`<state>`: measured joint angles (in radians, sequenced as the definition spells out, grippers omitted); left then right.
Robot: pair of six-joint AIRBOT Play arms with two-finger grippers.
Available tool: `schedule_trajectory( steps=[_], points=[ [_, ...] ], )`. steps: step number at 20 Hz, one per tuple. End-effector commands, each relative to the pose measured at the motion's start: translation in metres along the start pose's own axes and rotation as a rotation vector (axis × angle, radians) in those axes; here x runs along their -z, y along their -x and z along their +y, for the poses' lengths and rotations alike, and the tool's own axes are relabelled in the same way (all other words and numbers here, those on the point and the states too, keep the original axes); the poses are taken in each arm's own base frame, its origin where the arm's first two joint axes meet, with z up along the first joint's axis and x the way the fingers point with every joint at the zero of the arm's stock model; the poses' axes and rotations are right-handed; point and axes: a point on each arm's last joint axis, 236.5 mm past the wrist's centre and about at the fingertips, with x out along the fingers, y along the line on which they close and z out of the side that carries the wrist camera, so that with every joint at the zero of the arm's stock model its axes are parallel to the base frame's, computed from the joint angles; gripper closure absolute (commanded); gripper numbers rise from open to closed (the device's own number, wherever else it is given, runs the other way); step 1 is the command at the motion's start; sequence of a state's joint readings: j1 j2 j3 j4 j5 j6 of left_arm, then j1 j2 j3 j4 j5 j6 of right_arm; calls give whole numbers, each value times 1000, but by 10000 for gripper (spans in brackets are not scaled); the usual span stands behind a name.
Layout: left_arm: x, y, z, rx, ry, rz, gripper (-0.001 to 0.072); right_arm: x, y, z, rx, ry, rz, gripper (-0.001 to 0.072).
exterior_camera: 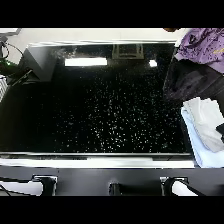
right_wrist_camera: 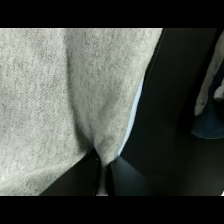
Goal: Fold the clothes and pants, and hang the long-sleeved shirts on hangers.
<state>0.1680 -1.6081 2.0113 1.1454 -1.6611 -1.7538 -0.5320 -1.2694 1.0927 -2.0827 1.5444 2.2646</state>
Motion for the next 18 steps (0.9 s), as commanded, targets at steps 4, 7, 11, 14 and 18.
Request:
schedule_trajectory(
  steps=[4,7,11,14,18],
  points=[
    [0,0,0,0,0,-1,687,14,-15,-21,115,56,33,683],
    [0,0,1,-1,1,-1,687,23,-19,-27,147,75,62,683],
    [0,0,1,-1,0,-1,687,28,-21,-30,164,95,81,683],
    [0,0,0,-1,-2,0,687,29,-21,-31,169,99,86,681],
    [0,0,1,-1,-2,0,687,21,-22,-32,175,95,52,373]
  ],
)
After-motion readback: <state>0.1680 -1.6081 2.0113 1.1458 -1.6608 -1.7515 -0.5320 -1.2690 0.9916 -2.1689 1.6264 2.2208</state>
